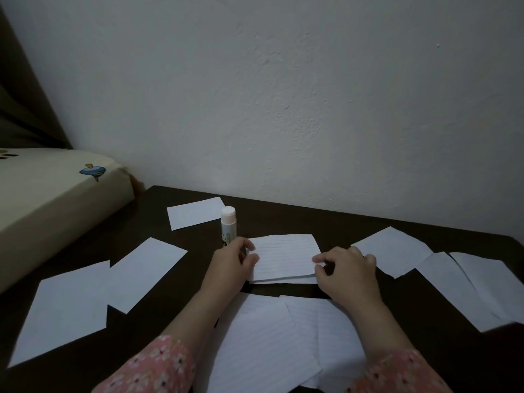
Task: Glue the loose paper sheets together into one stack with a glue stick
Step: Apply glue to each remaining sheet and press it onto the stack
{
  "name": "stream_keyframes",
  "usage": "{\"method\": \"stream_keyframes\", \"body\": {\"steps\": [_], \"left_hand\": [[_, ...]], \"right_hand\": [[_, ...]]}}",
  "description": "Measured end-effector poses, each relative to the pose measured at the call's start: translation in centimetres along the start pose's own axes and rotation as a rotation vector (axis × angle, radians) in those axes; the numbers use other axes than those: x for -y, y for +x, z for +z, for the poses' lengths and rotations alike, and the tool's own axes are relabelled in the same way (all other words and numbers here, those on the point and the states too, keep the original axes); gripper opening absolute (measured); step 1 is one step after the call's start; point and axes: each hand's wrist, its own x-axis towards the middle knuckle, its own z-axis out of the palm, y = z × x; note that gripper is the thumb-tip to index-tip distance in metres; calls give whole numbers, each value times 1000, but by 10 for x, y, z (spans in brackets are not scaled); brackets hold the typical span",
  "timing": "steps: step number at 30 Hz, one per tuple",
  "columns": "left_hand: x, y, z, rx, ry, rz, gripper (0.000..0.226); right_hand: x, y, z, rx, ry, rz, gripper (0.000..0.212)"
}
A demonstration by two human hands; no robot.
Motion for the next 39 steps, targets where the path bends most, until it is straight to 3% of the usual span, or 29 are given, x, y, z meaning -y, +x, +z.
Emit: {"method": "stream_keyframes", "body": {"steps": [3,9,16,20,25,28,33,39], "left_hand": [[1,1,2,-2,-2,24,9],[2,4,6,4,30,22,13],[-6,4,8,15,244,94,20],[-20,8,14,-58,286,190,28],[-21,12,28,222,473,356,42],[-17,15,34,344,528,320,47],[-18,20,34,410,499,241,47],[-20,17,37,367,539,200,50]], "right_hand": [[-3,0,-2,26,-21,6,21],[-3,-2,-4,47,-50,-1,22],[1,1,-3,33,-163,-11,18],[20,9,2,-14,-12,-119,30],[38,17,22,271,182,-107,53],[31,22,32,426,5,-139,52],[24,21,40,436,-107,-190,52],[24,22,43,441,-136,-164,53]]}}
